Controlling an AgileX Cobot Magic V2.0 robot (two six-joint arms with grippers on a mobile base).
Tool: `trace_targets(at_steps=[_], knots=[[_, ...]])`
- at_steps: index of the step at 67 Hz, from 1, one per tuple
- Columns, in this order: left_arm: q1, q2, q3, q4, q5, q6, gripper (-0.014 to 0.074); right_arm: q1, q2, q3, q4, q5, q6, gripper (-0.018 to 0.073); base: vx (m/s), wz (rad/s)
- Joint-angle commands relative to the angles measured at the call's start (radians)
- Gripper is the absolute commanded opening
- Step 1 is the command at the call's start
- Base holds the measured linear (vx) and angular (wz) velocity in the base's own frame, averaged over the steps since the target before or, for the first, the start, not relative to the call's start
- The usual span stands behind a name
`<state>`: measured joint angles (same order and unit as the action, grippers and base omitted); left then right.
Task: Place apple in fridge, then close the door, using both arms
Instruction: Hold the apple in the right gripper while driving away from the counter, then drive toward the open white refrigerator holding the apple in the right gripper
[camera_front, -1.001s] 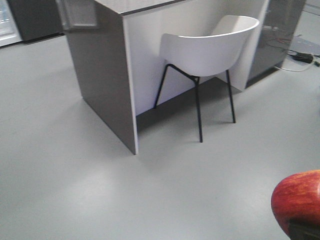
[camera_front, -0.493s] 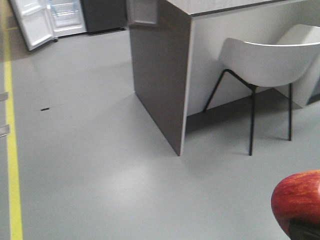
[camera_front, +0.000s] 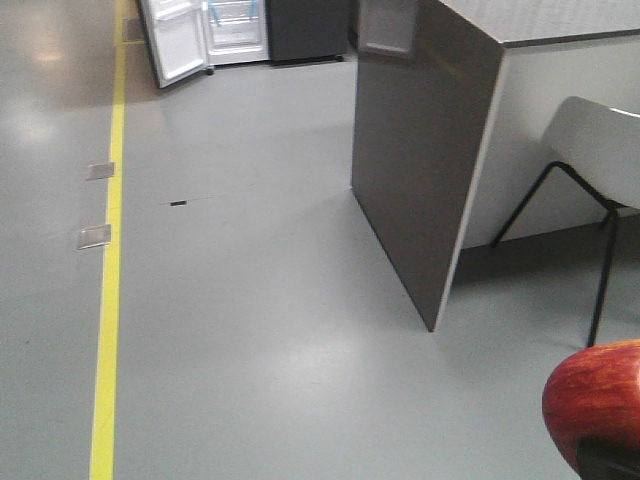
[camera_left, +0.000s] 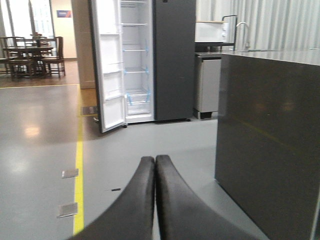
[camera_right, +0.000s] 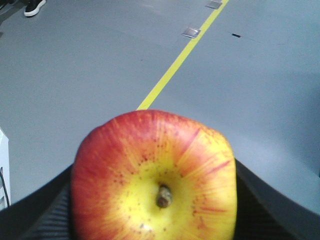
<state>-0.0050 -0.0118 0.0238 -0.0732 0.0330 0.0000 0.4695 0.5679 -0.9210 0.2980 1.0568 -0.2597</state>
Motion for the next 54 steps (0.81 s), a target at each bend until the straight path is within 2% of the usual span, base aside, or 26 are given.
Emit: trace_targets(at_steps=[1, 54], knots=[[0.001, -0.015, 0.028, -0.005, -0.077, -0.009, -0.0006, -0.001, 0.005, -0.026, 0.018, -0.065, -0.001, 0.0224, 0.07, 0.3], [0.001, -0.015, 0.028, -0.005, -0.077, -0.009, -0.0006, -0.001, 0.005, -0.026, 0.018, -0.065, -0.001, 0.0224, 0.07, 0.26]])
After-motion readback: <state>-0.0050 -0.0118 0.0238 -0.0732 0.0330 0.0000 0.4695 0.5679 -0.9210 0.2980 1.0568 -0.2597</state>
